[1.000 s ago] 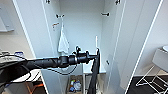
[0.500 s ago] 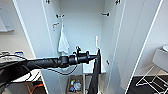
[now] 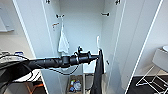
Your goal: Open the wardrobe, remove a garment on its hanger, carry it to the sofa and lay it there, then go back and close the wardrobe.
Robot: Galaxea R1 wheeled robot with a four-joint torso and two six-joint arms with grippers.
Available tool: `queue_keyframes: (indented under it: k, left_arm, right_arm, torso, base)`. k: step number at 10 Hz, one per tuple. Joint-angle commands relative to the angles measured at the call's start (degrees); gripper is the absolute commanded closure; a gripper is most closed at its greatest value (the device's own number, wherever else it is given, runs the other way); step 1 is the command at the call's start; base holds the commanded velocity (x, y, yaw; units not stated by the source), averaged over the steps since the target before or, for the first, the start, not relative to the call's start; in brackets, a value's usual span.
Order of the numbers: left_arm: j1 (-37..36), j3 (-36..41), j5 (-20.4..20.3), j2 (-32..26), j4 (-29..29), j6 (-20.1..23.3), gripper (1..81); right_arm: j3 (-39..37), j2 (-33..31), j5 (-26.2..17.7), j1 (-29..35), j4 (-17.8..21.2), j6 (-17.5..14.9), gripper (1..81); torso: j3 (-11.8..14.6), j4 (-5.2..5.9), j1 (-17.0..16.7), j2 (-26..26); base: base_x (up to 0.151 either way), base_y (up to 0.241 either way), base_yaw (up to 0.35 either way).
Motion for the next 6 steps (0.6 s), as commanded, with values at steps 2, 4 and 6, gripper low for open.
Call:
queue_keyframes:
  k: [2,4,6]
  left_arm:
    - [-10.5,0.5,-2.4,0.7,1.0,0.6,81.1]
    - [-10.5,0.6,-2.4,0.8,1.0,0.6,81.1]
    - [-10.5,0.8,-2.3,0.8,1.0,0.7,81.1]
  right_arm:
    - [0.8,0.7,-3.1,2.1,-0.2,-0.4,1.0]
    - [0.8,0.7,-3.0,2.1,-0.2,-0.4,1.0]
    - [0.6,0.2,-3.0,2.2,-0.2,-0.4,1.0]
  torso:
    - [0.0,0.00,0.0,0.0]
    - [0.0,0.00,0.0,0.0]
    - [0.0,0.00,0.0,0.0]
  base:
    - [0.000,0.000,0.000]
    - [0.000,0.000,-0.155]
    - [0.000,0.000,-0.212]
